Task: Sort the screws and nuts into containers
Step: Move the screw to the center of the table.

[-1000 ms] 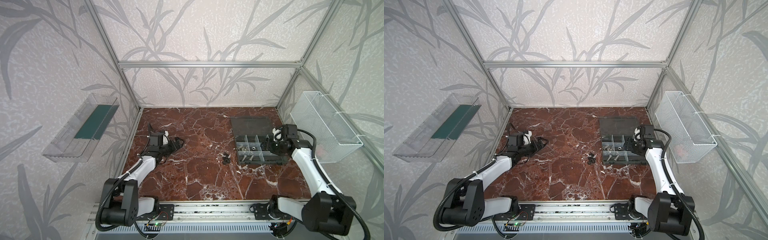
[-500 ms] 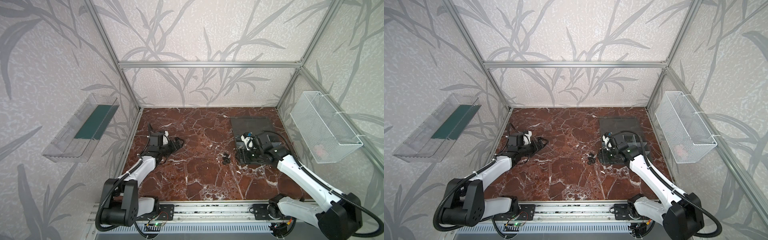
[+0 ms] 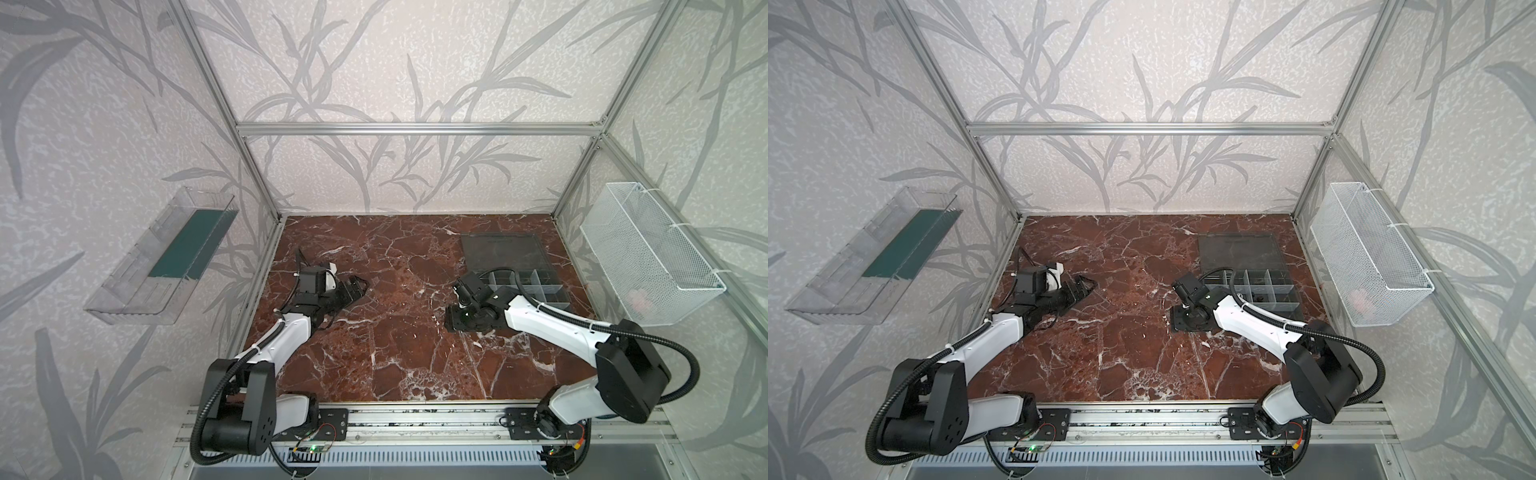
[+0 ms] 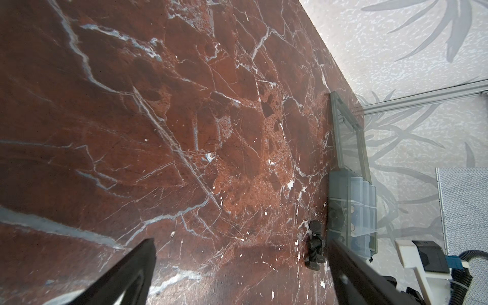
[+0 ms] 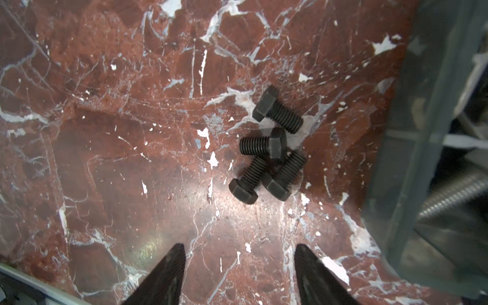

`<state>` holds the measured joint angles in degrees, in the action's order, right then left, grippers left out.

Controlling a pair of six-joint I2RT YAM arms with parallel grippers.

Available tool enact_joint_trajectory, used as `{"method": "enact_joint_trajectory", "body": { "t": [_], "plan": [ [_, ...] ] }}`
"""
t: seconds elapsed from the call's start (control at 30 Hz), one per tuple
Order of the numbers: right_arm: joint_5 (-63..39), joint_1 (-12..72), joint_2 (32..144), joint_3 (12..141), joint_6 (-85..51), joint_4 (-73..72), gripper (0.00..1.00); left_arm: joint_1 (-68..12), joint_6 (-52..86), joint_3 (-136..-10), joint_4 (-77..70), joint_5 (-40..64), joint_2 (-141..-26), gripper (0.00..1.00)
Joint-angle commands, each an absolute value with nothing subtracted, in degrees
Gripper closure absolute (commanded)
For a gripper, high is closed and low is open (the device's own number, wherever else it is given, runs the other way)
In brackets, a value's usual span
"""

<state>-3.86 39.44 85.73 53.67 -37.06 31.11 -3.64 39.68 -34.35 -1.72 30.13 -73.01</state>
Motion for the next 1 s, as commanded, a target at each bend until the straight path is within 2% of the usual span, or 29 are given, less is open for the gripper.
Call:
{"method": "enact_joint_trajectory", "body": {
  "t": [0.0,0.4,0.97],
  "plan": [
    [-3.51,39.86,87.93,56.00,-40.66,30.00,0.34,-3.42,39.55,-34.19,-1.21,30.31,-71.98,0.01],
    [-3.54,40.36,94.42,57.98,-43.68,28.30,0.34,-3.18,39.03,-34.36,-1.22,30.32,-72.52,0.01],
    [-0.01,40.34,100.26,59.83,-44.89,29.54,0.40,-2.70,38.50,-34.22,-1.14,30.23,-73.04,0.01]
  ]
}}
